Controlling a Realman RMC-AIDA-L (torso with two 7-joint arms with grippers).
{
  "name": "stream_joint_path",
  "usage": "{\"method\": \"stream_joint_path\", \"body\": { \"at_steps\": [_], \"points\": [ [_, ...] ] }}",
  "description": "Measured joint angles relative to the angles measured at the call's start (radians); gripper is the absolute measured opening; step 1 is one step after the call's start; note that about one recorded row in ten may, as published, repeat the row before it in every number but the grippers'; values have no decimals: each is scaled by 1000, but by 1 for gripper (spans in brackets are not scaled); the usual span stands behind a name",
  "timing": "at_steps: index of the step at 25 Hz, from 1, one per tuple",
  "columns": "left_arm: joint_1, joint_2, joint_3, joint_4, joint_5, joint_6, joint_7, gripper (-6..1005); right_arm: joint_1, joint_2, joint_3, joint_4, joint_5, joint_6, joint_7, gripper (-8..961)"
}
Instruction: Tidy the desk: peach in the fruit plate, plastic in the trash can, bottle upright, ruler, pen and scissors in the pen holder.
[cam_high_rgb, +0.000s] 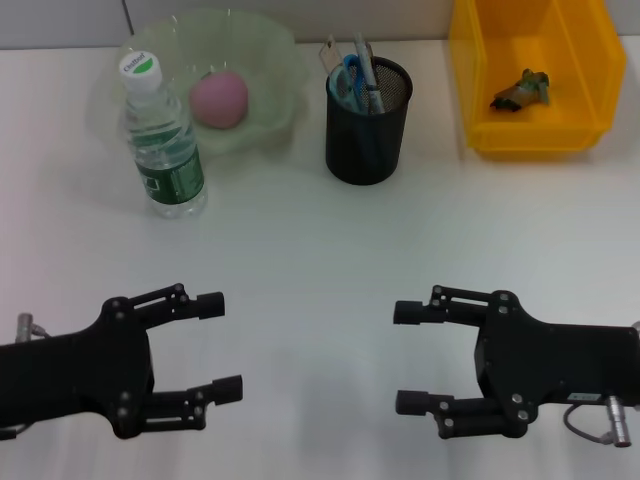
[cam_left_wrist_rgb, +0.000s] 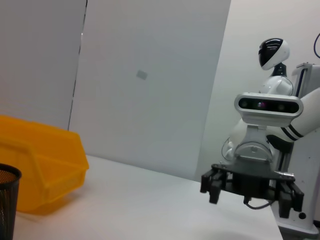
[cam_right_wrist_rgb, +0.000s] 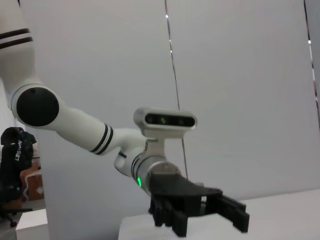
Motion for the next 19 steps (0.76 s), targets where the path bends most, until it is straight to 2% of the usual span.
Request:
{"method": "stream_joint_path", "body": {
  "at_steps": [9, 19],
  "points": [
    [-1, 4, -2, -48, 1, 5, 39, 846, 60, 2, 7, 62, 4, 21, -21, 771],
    [3, 0, -2, -49, 1, 8, 41, 846, 60, 2, 10, 94, 17, 62, -21, 770]
  ]
}}
